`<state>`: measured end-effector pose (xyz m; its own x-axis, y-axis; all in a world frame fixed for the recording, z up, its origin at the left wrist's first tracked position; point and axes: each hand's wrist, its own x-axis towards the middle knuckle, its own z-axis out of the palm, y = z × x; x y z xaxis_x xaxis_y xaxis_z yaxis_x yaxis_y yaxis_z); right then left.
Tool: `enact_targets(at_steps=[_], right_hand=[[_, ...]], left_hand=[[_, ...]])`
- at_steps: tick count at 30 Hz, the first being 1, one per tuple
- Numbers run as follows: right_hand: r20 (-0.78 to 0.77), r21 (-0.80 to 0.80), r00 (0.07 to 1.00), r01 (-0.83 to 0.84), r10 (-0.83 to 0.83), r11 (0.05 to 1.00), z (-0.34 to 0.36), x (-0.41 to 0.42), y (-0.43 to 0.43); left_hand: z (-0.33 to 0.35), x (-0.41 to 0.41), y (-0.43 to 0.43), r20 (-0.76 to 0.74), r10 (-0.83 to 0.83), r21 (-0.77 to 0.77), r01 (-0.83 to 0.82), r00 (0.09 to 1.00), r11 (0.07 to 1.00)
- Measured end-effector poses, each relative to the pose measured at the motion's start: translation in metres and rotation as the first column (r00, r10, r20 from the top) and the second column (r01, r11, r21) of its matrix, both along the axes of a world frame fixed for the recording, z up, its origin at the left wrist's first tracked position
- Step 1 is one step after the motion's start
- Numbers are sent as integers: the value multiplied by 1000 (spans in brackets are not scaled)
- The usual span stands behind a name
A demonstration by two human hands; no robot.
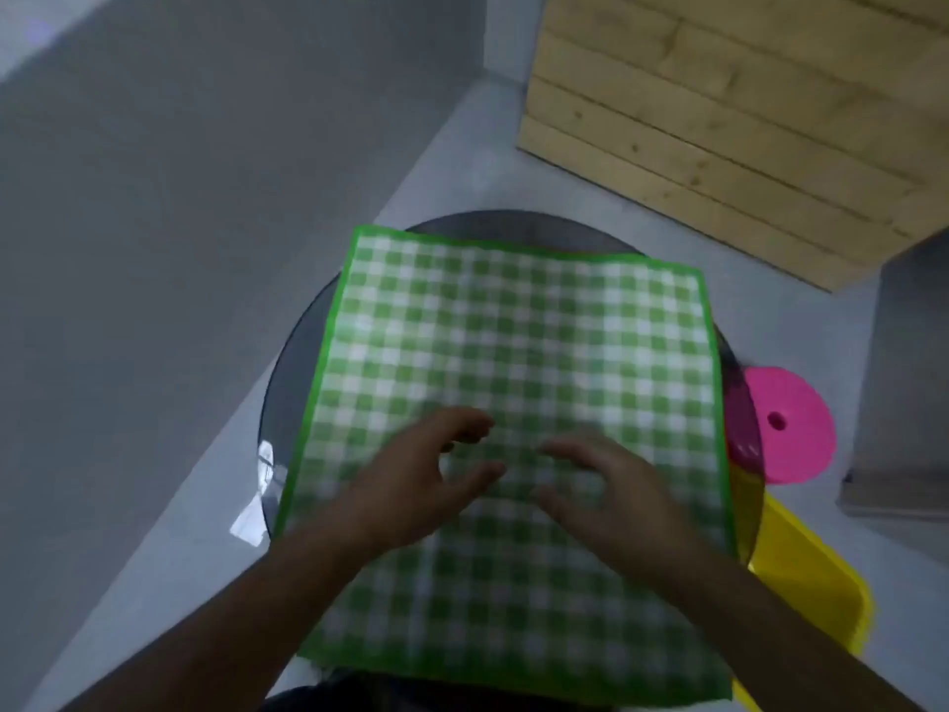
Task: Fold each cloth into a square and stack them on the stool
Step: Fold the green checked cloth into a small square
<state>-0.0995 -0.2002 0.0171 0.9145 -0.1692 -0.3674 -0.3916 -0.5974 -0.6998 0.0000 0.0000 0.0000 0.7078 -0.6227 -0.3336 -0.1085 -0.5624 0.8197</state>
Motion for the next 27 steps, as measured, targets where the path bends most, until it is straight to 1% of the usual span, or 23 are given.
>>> enact_targets(at_steps=[1, 2, 5, 8, 10, 12, 14, 16, 18, 21, 23, 25, 27], right_hand=[[45, 4, 999, 1, -1, 1000, -15, 0, 2], [72, -11, 997, -8, 8, 1000, -29, 1, 3], [159, -93, 979, -115, 129, 989, -68, -5, 3], [248, -179, 930, -233, 273, 956, -90, -14, 4], [306, -216, 896, -262, 320, 940, -103, -19, 1], [349, -248, 870, -272, 348, 930, -111, -24, 0], [377, -288, 847, -279, 376, 916, -118, -30, 0], [381, -324, 835, -283, 398, 903, -123, -35, 1], [353, -390, 827, -294, 437, 872, -128, -41, 4], [300, -469, 825, -309, 479, 827, -130, -54, 9], [260, -485, 832, -326, 489, 812, -124, -68, 14], [239, -447, 839, -351, 488, 823, -117, -83, 21], [250, -410, 842, -355, 478, 840, -112, -98, 28]], left_hand=[[-16, 1, 1, 27, -14, -6, 14, 1000, 1000], [-28, 3, 1, 67, -42, 24, 41, 997, 999], [-59, 4, 8, 192, -189, 68, 179, 963, 982], [-77, 0, 13, 392, -314, 109, 295, 865, 949], [-87, -2, 17, 461, -332, 113, 316, 823, 942], [-95, -7, 20, 485, -321, 76, 327, 814, 942], [-101, -12, 24, 514, -331, 81, 339, 792, 937], [-104, -19, 25, 535, -373, 151, 349, 758, 925], [-102, -26, 24, 543, -431, 244, 357, 721, 902], [-101, -39, 28, 502, -528, 376, 378, 684, 846], [-100, -51, 33, 501, -561, 406, 394, 659, 825], [-96, -64, 37, 519, -554, 390, 397, 651, 831], [-96, -75, 41, 561, -526, 368, 377, 639, 850]])
